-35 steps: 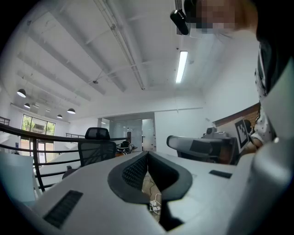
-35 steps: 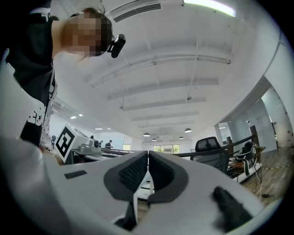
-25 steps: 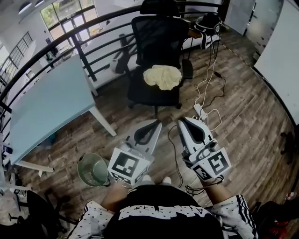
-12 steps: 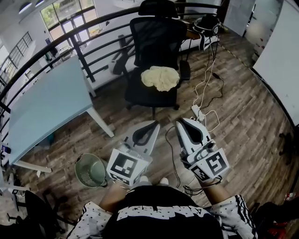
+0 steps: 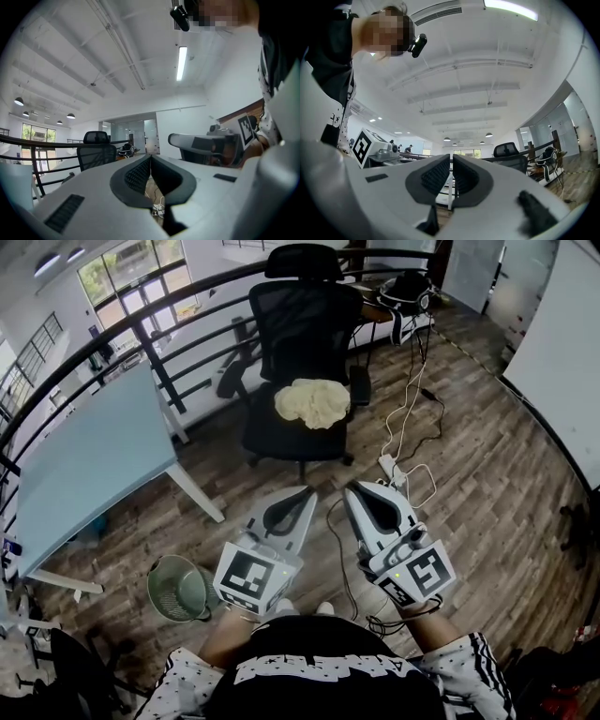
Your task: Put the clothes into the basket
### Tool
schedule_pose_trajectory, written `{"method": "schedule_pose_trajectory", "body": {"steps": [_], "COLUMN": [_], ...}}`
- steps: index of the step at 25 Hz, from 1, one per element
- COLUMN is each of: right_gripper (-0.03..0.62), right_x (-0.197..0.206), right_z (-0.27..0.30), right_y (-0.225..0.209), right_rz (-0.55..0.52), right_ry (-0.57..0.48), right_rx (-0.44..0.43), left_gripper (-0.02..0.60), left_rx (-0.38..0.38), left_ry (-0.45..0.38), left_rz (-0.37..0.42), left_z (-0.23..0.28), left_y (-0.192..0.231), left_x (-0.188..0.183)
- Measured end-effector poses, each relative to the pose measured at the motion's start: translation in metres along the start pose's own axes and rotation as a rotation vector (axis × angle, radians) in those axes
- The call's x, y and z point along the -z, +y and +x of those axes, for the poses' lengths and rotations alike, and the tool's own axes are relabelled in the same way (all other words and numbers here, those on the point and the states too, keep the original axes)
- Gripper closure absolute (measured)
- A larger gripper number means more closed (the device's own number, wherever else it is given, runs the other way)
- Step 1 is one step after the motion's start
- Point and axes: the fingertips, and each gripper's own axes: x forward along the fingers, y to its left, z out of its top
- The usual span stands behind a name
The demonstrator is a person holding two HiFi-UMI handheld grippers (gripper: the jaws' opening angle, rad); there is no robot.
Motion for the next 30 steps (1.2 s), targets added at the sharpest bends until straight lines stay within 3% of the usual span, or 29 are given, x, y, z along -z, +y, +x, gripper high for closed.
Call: {"method": "schedule_pose_trajectory", "body": {"steps": [18,25,30], "right_gripper": [0.563,0.563,0.563], "right_x": [-0.002,0.006,0.011], "right_z": [-0.029,-0.022,0.000], "right_y": [-0.039,-0.043,-0.052], "right_rz": [-0.001,-0.011,0.001], "right_ry": [0.001,0.018,0.020], "right_rx": [-0.008,-0.004,0.017], "left_gripper": [0.569,0.569,0.569], "left_rx": [-0.023,-0.023,0.002], "left_ry": [-0.012,-0.015,-0.002], "left_rz": [0.043,0.025,0.060], "left_z": [0.034,0.038,0.049], "left_y": [-0.028,-0.016,0.003], "left_x": [-0.008,0.000,0.004]}}
